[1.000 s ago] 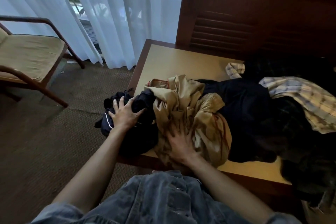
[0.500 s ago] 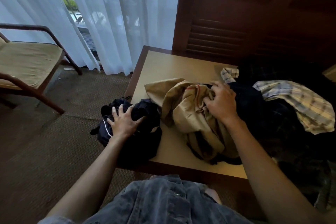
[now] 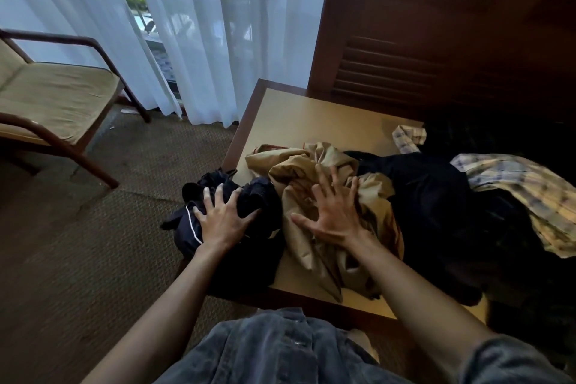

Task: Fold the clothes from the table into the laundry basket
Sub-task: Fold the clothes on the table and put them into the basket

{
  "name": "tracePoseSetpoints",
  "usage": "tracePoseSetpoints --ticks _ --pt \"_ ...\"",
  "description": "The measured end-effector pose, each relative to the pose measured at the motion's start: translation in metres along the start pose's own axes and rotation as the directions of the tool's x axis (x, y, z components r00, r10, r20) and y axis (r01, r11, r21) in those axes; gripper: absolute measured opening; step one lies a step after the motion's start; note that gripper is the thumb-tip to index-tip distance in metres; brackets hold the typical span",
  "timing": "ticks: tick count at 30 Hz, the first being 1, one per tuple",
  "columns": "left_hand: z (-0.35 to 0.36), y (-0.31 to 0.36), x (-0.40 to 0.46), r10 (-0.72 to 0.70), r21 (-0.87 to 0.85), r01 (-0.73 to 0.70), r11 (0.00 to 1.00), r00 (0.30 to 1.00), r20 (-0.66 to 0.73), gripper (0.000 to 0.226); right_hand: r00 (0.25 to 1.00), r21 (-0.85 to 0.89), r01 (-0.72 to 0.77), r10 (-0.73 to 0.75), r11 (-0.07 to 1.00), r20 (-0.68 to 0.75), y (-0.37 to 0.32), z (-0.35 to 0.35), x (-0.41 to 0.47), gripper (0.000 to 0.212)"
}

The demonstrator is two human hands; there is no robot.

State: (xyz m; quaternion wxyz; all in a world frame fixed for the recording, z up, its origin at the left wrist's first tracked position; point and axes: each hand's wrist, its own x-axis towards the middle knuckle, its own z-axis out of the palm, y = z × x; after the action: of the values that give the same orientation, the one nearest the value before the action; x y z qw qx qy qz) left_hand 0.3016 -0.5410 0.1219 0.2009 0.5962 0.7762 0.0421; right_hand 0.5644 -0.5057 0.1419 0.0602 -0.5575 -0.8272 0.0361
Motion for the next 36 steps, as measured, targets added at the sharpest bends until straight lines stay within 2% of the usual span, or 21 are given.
tracePoseSetpoints --ticks 2,4,8,11,13,17,19,22,24,26,28,30,33,36 --pt "0.001 0.0 -0.003 0.011 0.007 -0.011 1.0 1.0 0.0 0.085 0.996 0.032 -0.088 0.087 0.996 0.019 0.006 0.007 0.008 0.109" --pt "0.002 0.001 -0.002 0.002 0.006 -0.003 1.0 0.999 0.051 0.092 0.977 0.062 -0.191 0.183 0.98 0.109 0.009 0.014 0.018 0.115" --pt "0.002 0.008 0.008 -0.009 0.053 0.0 0.999 0.984 0.177 0.099 0.902 0.162 -0.316 0.243 0.935 0.358 0.006 0.041 0.041 0.11" --pt "0.008 0.011 0.012 -0.027 0.185 0.001 0.983 0.99 0.139 0.099 0.896 0.09 -0.279 0.225 0.956 0.383 -0.002 0.06 0.052 0.1" --pt "0.014 0.01 0.015 -0.006 0.247 -0.012 0.969 0.997 0.072 0.097 0.902 0.025 -0.279 0.254 0.96 0.348 -0.008 0.06 0.052 0.087" --pt "0.023 0.006 0.021 0.082 0.284 -0.048 0.958 0.991 -0.107 0.086 0.967 -0.128 -0.194 0.212 0.973 0.143 -0.009 0.071 0.052 0.071" --pt "0.025 0.007 0.022 0.074 0.268 -0.039 0.963 0.99 -0.122 0.081 0.977 -0.226 -0.171 0.195 0.959 0.088 -0.01 0.076 0.054 0.058" --pt "0.019 0.013 0.023 0.026 0.189 -0.011 0.982 0.997 -0.079 0.075 0.99 -0.231 -0.143 0.139 0.962 -0.034 -0.009 0.072 0.058 0.03" --pt "0.012 0.015 0.024 0.006 0.125 -0.003 0.992 1.0 -0.027 0.072 0.988 -0.183 -0.155 0.148 0.971 -0.05 -0.009 0.068 0.062 0.026" --pt "0.003 0.014 0.024 0.008 0.065 -0.008 0.998 1.0 0.002 0.066 0.984 -0.109 -0.178 0.178 0.978 -0.005 -0.007 0.059 0.062 0.031" --pt "-0.006 0.012 0.02 0.006 -0.014 -0.006 1.0 1.0 0.002 0.057 0.982 0.061 -0.188 0.187 0.98 0.013 -0.003 0.041 0.059 0.04" --pt "-0.017 0.013 0.015 -0.006 -0.105 0.005 0.994 1.0 -0.005 0.051 0.97 0.225 -0.226 0.24 0.948 -0.037 0.003 0.019 0.049 0.045" --pt "-0.039 0.025 0.006 0.017 -0.217 -0.032 0.976 0.998 -0.067 0.043 0.935 0.354 -0.279 0.336 0.893 -0.111 0.017 -0.017 0.024 0.042" --pt "-0.065 0.054 -0.014 0.083 -0.343 -0.137 0.929 0.982 -0.167 0.039 0.864 0.468 -0.318 0.455 0.825 -0.215 0.033 -0.058 -0.013 0.052"
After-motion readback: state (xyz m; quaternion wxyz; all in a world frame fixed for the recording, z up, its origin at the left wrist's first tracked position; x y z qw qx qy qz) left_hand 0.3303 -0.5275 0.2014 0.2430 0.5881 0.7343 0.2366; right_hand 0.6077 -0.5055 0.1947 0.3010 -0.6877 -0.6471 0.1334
